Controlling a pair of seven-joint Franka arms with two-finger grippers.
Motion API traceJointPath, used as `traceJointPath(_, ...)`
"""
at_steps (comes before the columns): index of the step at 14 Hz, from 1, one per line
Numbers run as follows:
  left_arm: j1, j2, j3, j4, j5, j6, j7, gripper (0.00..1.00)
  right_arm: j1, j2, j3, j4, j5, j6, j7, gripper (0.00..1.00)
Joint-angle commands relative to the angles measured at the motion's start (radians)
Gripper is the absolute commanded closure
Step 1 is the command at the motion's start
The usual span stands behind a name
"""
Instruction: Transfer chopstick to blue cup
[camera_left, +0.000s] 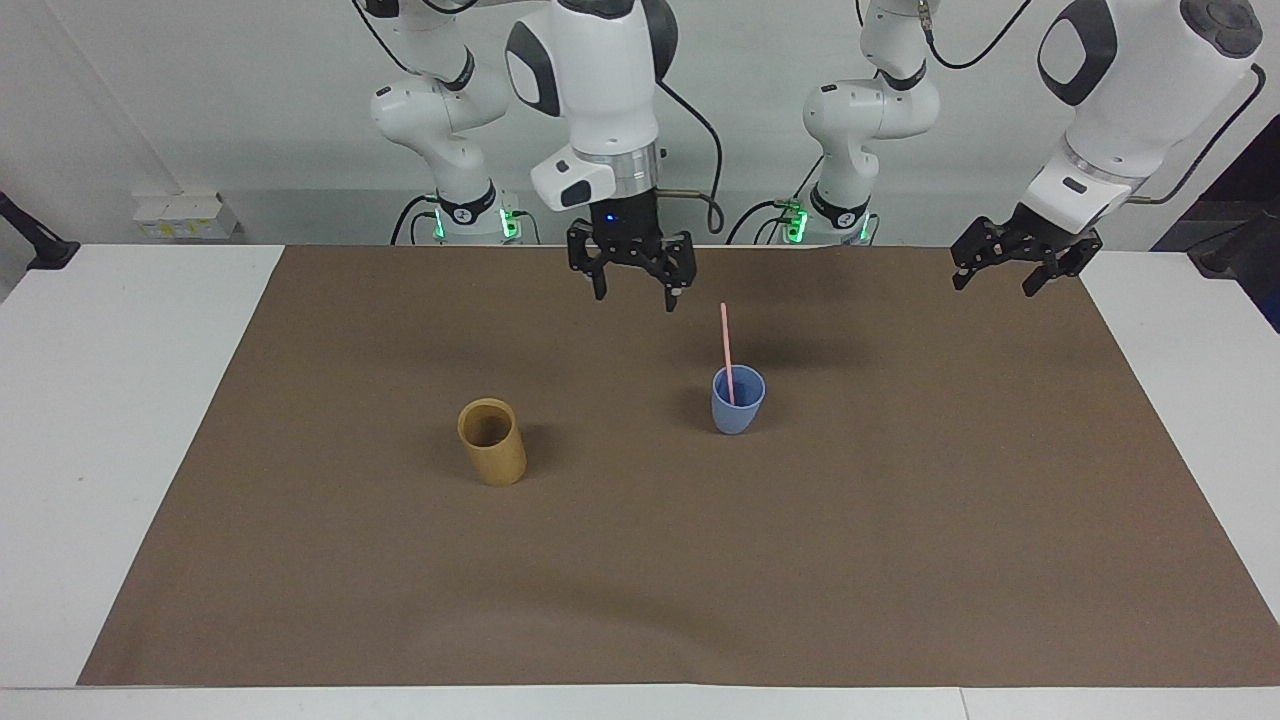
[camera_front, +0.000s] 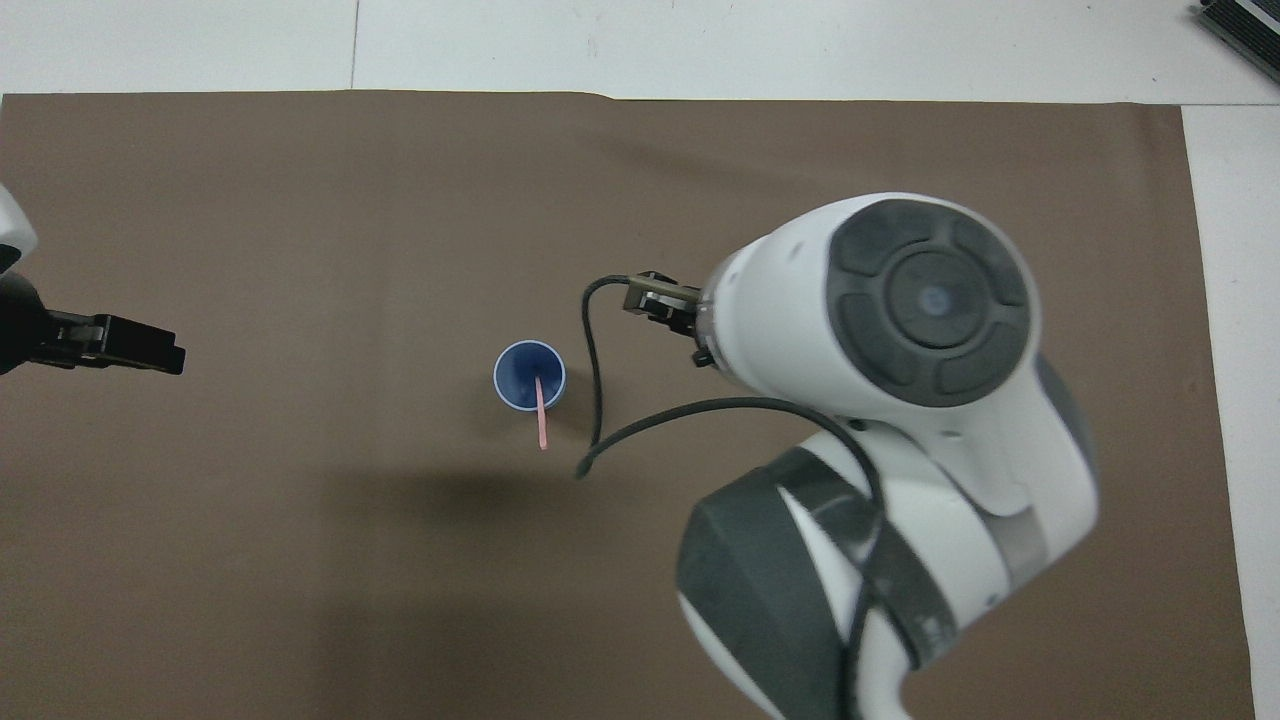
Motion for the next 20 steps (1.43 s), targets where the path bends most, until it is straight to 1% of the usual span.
traceJointPath(1,0.002,-0.006,-0.003,0.010,0.016,-0.016,-0.012,0.00,-0.120,-0.147,0.010,-0.125,-0.010,-0.054,-0.217,0.00)
traceJointPath(3,0.003,-0.006,-0.003,0.010,0.016,-0.017,-0.012,0.00,-0.191,-0.170,0.008,-0.118,-0.010,-0.121,-0.364,0.00)
traceJointPath(5,0.003,-0.006,-0.003,0.010,0.015,-0.016,-0.012,0.00,-0.240,-0.173,0.004,-0.086,-0.008,-0.172,-0.469,0.00)
traceJointPath(8,0.003,-0.006,-0.003,0.010,0.016,-0.017,-0.010,0.00,-0.315,-0.164,0.004,-0.037,-0.003,-0.198,-0.560,0.00)
traceJointPath(9,0.003,-0.006,-0.003,0.010,0.016,-0.016,-0.010,0.00,-0.338,-0.156,0.004,-0.011,-0.006,-0.232,-0.578,0.00)
traceJointPath(11,0.003,-0.006,-0.003,0.010,0.016,-0.016,-0.010,0.00,-0.354,-0.137,-0.001,0.035,-0.017,-0.279,-0.664,0.00)
traceJointPath(13,0.003,-0.006,-0.003,0.010,0.016,-0.017,-0.010,0.00,-0.367,-0.114,-0.002,0.068,-0.028,-0.339,-0.676,0.00)
traceJointPath(17,0.003,-0.006,-0.003,0.009,0.016,-0.017,-0.012,0.00,-0.369,-0.037,-0.021,0.207,-0.011,-0.443,-0.681,0.00)
traceJointPath(20,0.002,-0.006,-0.003,0.009,0.016,-0.016,-0.012,0.00,-0.369,-0.035,-0.021,0.206,-0.016,-0.439,-0.677,0.00)
